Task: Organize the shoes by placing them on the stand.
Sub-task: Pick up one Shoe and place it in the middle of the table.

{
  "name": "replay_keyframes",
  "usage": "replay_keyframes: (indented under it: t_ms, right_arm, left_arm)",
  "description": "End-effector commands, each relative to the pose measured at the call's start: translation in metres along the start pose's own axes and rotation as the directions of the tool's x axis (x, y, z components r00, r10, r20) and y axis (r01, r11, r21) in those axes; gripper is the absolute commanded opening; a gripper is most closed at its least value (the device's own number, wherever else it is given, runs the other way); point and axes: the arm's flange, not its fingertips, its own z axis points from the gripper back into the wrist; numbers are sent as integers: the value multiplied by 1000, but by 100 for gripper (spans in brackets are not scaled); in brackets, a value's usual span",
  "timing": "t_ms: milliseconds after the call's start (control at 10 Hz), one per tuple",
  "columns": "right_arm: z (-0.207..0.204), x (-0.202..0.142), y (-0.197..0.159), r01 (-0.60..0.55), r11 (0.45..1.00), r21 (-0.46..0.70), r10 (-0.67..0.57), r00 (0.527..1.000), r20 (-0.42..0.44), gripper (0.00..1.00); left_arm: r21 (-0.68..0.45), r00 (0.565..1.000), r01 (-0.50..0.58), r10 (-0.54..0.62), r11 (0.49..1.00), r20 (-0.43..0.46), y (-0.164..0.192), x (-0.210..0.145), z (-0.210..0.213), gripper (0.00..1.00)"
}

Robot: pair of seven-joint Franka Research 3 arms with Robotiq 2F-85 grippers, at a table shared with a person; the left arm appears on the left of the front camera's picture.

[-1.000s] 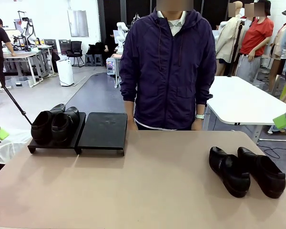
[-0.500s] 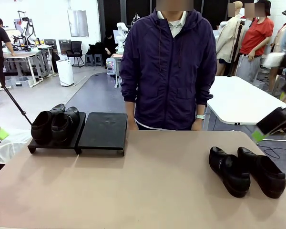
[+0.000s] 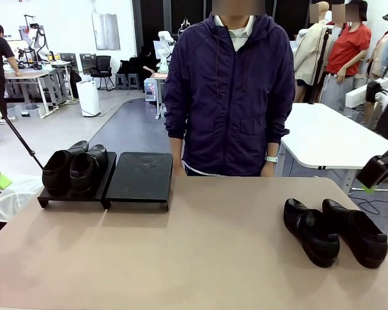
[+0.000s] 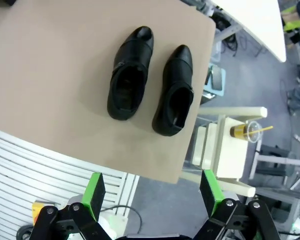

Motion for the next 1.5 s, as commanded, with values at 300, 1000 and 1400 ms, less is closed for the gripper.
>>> replay_keyframes:
  t_ms: [300,1000,1400]
  right_arm:
    - [-70,19,-6,85,987,140,-74,994,-81,100]
    - [-237,23,10,331,912,242,-264,925,-272,100]
    - [-268,15,6,417,885,209,-345,887,-308,100]
  left_arm:
    - [-1,1000,-9,9,1000,-10,0,-2,3,100]
    - [-1,1000,-9,9,1000,-10,0,-2,3,100]
    - [-1,1000,-9,9,1000,-10,0,-2,3,100]
